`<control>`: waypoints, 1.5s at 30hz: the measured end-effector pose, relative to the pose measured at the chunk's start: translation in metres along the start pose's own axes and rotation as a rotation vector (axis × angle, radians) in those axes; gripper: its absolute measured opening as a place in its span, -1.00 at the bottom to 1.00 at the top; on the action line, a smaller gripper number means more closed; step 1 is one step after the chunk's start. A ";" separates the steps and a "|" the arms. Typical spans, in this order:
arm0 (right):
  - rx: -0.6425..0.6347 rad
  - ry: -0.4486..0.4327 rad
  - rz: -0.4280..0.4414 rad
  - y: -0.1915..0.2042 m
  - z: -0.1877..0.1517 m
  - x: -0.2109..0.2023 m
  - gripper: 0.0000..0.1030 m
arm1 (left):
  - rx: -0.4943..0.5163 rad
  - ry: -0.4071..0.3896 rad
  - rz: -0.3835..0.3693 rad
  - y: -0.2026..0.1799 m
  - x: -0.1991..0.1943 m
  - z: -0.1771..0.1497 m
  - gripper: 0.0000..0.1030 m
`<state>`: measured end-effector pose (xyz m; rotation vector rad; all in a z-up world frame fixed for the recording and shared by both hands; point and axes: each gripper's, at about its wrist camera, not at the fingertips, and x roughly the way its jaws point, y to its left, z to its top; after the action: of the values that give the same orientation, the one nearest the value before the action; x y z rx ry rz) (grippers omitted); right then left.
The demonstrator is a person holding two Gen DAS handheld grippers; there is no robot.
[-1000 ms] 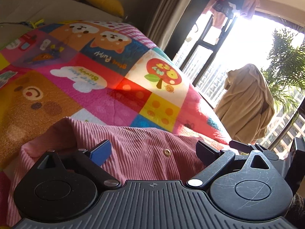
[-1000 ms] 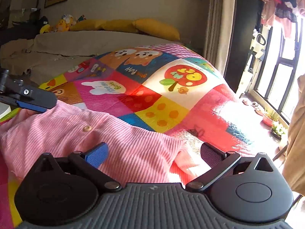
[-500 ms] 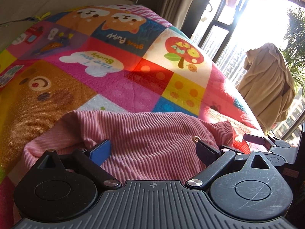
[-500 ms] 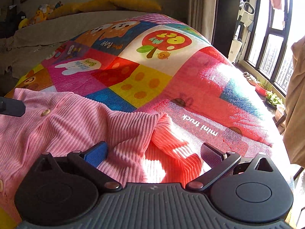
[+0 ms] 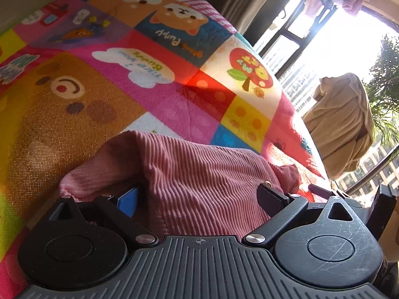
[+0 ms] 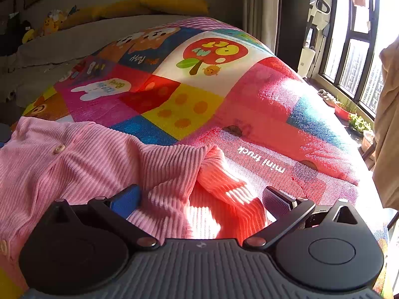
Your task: Fold clothes
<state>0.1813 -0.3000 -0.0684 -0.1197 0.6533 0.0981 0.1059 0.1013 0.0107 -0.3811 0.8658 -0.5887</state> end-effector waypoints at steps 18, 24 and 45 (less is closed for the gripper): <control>0.013 -0.069 0.016 -0.013 0.003 -0.022 1.00 | 0.110 -0.113 -0.031 -0.017 -0.048 -0.008 0.95; -0.281 -0.159 -0.191 -0.045 0.026 -0.046 1.00 | 0.115 -0.061 0.013 -0.011 -0.031 -0.021 0.95; -0.370 -0.111 -0.223 -0.042 0.026 0.000 1.00 | 0.117 -0.063 0.085 0.004 -0.025 -0.029 0.95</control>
<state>0.2028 -0.3373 -0.0447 -0.5391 0.5019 0.0092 0.0715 0.1179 0.0060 -0.2541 0.7792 -0.5430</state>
